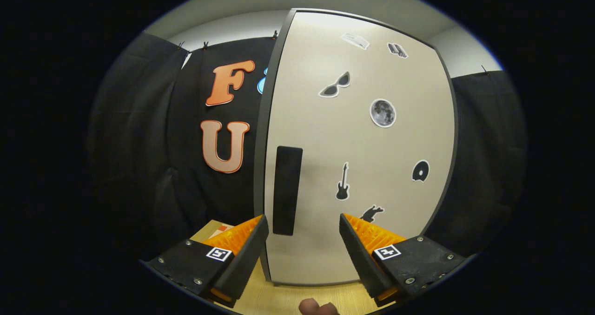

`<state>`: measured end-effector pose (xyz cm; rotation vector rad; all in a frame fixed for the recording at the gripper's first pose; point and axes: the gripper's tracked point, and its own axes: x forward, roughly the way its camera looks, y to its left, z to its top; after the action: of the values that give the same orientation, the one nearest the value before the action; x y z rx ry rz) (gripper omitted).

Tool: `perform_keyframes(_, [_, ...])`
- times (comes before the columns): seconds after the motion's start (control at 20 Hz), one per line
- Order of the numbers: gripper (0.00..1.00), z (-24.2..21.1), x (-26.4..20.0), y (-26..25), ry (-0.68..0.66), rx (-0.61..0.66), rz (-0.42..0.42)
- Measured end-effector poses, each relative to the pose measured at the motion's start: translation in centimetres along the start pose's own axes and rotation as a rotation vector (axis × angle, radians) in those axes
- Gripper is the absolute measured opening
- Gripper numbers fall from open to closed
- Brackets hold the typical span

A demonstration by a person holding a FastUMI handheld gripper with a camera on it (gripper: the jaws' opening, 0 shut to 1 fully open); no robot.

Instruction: Open the shoe cabinet door, grab the shoes and put them into the shoe cabinet, then close the shoe cabinet door.

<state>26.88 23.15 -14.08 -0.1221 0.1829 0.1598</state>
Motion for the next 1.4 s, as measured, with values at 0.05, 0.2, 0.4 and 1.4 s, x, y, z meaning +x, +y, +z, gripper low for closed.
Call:
perform_keyframes(0.05, [0.95, -0.4, -1.3, -0.2, 0.008, 0.002, 0.01])
perform_keyframes(0.2, [0.96, -1.1, -5.7, -2.5, -0.003, 0.006, -0.01])
perform_keyframes(0.4, [0.95, -3.1, -11.2, -6.1, 0.014, 0.039, -0.022])
perform_keyframes(1.4, [0.95, -4.6, -30.0, -18.4, -0.095, 0.085, -0.083])
